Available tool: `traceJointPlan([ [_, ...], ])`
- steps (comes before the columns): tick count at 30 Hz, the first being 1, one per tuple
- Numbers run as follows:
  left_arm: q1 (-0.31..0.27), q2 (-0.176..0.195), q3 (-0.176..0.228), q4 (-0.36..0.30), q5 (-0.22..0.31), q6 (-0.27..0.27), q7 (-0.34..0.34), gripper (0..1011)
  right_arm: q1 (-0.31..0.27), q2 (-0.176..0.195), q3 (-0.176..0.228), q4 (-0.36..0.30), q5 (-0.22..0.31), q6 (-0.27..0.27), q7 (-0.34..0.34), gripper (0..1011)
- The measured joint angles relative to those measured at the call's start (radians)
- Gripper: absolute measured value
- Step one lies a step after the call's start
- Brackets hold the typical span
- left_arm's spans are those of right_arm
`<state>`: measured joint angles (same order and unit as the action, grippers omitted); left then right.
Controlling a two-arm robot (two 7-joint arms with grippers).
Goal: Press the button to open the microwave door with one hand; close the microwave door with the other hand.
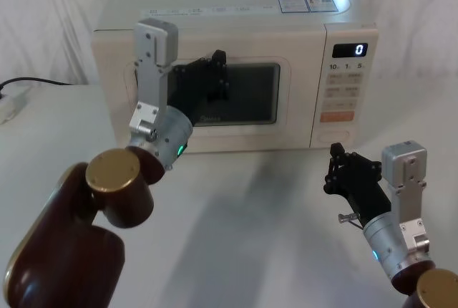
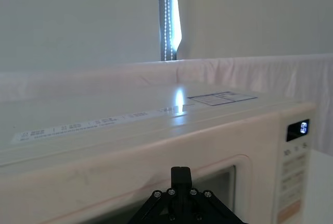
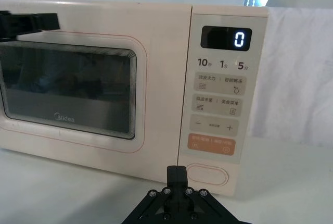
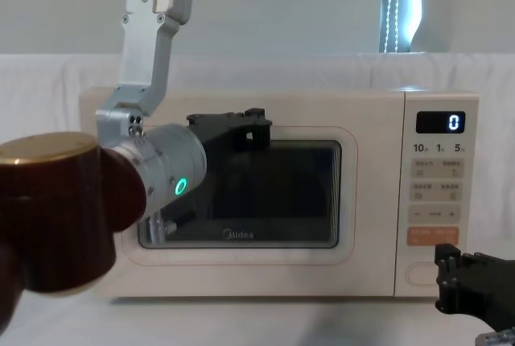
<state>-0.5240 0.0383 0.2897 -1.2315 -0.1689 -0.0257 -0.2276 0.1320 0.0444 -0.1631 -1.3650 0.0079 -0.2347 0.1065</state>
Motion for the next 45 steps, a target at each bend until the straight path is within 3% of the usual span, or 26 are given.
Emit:
traceJointPlan([
  [7,0.094,0.020,-0.003,-0.117,-0.009,0.011,0.011,0,0.000,0.000,0.000,0.000,0.000,0.000,0.000,0],
  [16,0.254,0.071,-0.034,-0.306,-0.015,0.057,0.043,0,0.000,0.000,0.000,0.000,0.000,0.000,0.000,0],
  [26,0.477,0.133,-0.140,-0.497,-0.083,0.061,0.059,0,0.000,0.000,0.000,0.000,0.000,0.000,0.000,0],
  [34,0.599,0.149,-0.193,-0.536,-0.106,0.006,0.067,0,0.000,0.000,0.000,0.000,0.000,0.000,0.000,0],
  [39,0.629,0.147,-0.206,-0.526,-0.105,-0.025,0.072,0,0.000,0.000,0.000,0.000,0.000,0.000,0.000,0],
  [45,0.627,0.140,-0.205,-0.508,-0.093,-0.044,0.072,0,0.000,0.000,0.000,0.000,0.000,0.000,0.000,0],
])
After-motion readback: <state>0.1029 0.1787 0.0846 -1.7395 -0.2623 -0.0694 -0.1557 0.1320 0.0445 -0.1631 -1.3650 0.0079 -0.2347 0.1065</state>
